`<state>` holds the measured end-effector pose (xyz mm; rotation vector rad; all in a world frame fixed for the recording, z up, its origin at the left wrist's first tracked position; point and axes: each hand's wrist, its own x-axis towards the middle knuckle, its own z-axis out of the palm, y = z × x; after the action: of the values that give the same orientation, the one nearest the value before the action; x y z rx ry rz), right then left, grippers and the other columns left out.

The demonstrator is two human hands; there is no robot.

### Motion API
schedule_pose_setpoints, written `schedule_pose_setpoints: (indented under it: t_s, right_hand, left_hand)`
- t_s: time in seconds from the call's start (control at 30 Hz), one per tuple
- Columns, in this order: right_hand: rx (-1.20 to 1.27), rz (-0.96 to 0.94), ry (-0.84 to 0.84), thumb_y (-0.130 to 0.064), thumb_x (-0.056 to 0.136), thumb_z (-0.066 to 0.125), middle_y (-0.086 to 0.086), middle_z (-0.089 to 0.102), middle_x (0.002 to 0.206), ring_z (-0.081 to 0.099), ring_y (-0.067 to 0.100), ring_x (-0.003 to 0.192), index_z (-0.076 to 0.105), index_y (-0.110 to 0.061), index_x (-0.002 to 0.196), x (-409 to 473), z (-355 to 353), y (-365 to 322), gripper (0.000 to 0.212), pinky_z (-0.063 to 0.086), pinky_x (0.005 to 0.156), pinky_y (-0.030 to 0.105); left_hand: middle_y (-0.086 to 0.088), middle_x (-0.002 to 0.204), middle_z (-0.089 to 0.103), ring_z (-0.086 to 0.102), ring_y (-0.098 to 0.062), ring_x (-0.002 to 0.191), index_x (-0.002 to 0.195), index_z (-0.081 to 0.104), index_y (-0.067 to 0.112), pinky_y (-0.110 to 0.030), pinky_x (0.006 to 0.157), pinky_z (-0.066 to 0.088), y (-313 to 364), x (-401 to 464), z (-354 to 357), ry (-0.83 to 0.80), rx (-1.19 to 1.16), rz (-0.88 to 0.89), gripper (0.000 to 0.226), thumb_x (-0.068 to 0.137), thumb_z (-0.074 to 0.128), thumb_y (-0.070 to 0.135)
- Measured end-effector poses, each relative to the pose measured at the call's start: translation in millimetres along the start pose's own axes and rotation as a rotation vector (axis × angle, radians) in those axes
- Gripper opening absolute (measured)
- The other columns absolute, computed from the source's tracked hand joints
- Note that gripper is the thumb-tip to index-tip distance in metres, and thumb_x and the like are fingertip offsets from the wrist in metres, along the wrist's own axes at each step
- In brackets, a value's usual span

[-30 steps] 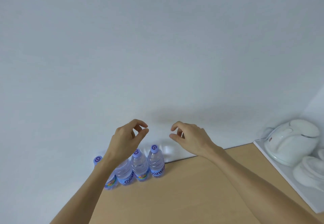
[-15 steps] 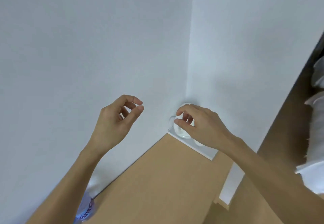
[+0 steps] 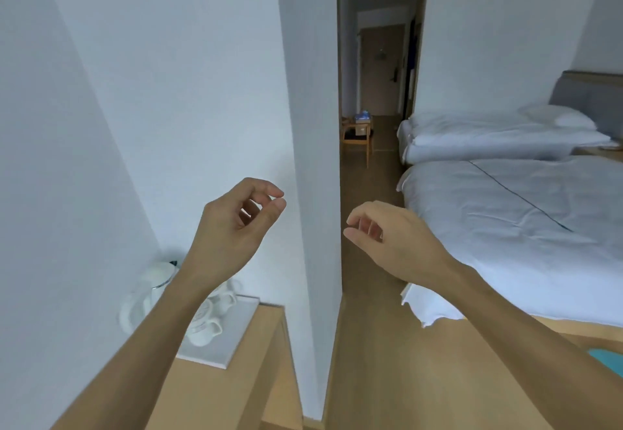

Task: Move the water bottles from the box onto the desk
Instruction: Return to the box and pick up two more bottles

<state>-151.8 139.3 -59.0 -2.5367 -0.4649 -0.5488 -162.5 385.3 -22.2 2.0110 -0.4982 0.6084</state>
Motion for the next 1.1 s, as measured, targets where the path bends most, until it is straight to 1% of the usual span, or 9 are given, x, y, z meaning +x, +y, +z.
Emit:
schedule_pose_setpoints:
  t_s: [0.1,0.23,0.37,0.5,0.63,0.73,0.87,1.0,1.1]
  right_hand:
    - [-0.035,0.06,0.021,-0.044,0.094,0.056,-0.016,0.057,0.084,0.056,0.003,0.075,0.061,-0.031,0.103,-2.5,-27.9,50.7,0.016,0.039,0.063,0.014]
    - [-0.045,0.119,0.04,-0.042,0.094,0.057,-0.014,0.06,0.086,0.058,0.005,0.079,0.061,-0.032,0.102,4.4,-47.8,111.9,0.014,0.044,0.066,0.015]
    - [-0.078,0.153,0.049,-0.044,0.094,0.055,-0.015,0.059,0.086,0.059,0.005,0.079,0.06,-0.033,0.101,28.2,-49.6,171.0,0.013,0.044,0.066,0.015]
    - [-0.097,0.164,0.062,-0.045,0.094,0.055,-0.017,0.059,0.086,0.059,0.006,0.077,0.06,-0.033,0.1,64.4,-44.2,222.5,0.014,0.053,0.07,0.023]
    - [-0.127,0.17,0.07,-0.044,0.094,0.054,-0.017,0.059,0.086,0.058,0.005,0.078,0.059,-0.034,0.099,121.4,-40.5,278.8,0.012,0.052,0.071,0.022]
    - [-0.146,0.186,0.069,-0.042,0.093,0.054,-0.017,0.059,0.087,0.058,0.005,0.079,0.059,-0.035,0.1,171.5,-41.5,319.5,0.011,0.053,0.071,0.024]
    - [-0.144,0.218,0.076,-0.041,0.093,0.055,-0.015,0.06,0.088,0.058,0.004,0.079,0.06,-0.033,0.099,236.5,-42.3,370.5,0.011,0.052,0.07,0.024]
    - [-0.148,0.242,0.074,-0.04,0.093,0.054,-0.014,0.06,0.089,0.058,0.005,0.08,0.06,-0.032,0.098,286.2,-38.9,412.4,0.011,0.053,0.072,0.025]
    - [-0.132,0.25,0.078,-0.04,0.094,0.055,-0.015,0.06,0.09,0.058,0.005,0.08,0.06,-0.032,0.1,328.3,-28.7,451.6,0.011,0.053,0.071,0.023]
  left_hand:
    - [0.012,0.08,0.062,0.051,-0.008,0.065,0.092,0.065,0.032,-0.009,0.058,0.039,12.1,26.9,59.0,-0.049,-0.02,0.034,0.004,0.091,0.063,0.028]
    - [0.014,0.078,0.061,0.053,-0.008,0.067,0.093,0.065,0.031,-0.009,0.06,0.04,15.7,62.6,122.5,-0.082,-0.039,0.061,0.003,0.091,0.063,0.03]
    - [0.018,0.079,0.063,0.057,-0.008,0.074,0.093,0.063,0.034,-0.009,0.061,0.043,4.2,104.3,175.5,-0.1,0.001,0.099,0.004,0.091,0.062,0.032]
    - [0.019,0.08,0.063,0.058,-0.004,0.076,0.094,0.062,0.036,-0.009,0.062,0.045,-17.9,150.2,221.0,-0.126,0.001,0.104,0.005,0.092,0.061,0.032]
    - [0.017,0.084,0.063,0.057,-0.001,0.078,0.096,0.063,0.032,-0.01,0.064,0.045,-50.3,214.5,267.7,-0.116,-0.028,0.098,0.005,0.092,0.061,0.031]
    - [0.017,0.086,0.064,0.058,-0.001,0.081,0.097,0.063,0.031,-0.008,0.066,0.045,-75.7,267.8,297.7,-0.13,-0.048,0.092,0.006,0.092,0.06,0.032]
    - [0.019,0.091,0.063,0.056,0.004,0.087,0.1,0.062,0.032,-0.003,0.067,0.044,-105.9,343.5,335.3,-0.13,-0.033,0.084,0.008,0.092,0.059,0.035]
    - [0.017,0.088,0.062,0.059,-0.004,0.086,0.102,0.063,0.029,-0.002,0.066,0.042,-128.6,398.3,366.1,-0.133,-0.04,0.067,0.012,0.093,0.059,0.034]
    - [0.017,0.088,0.062,0.059,-0.004,0.085,0.103,0.064,0.028,-0.002,0.066,0.042,-152.3,441.0,396.3,-0.14,-0.033,0.064,0.013,0.093,0.059,0.033]
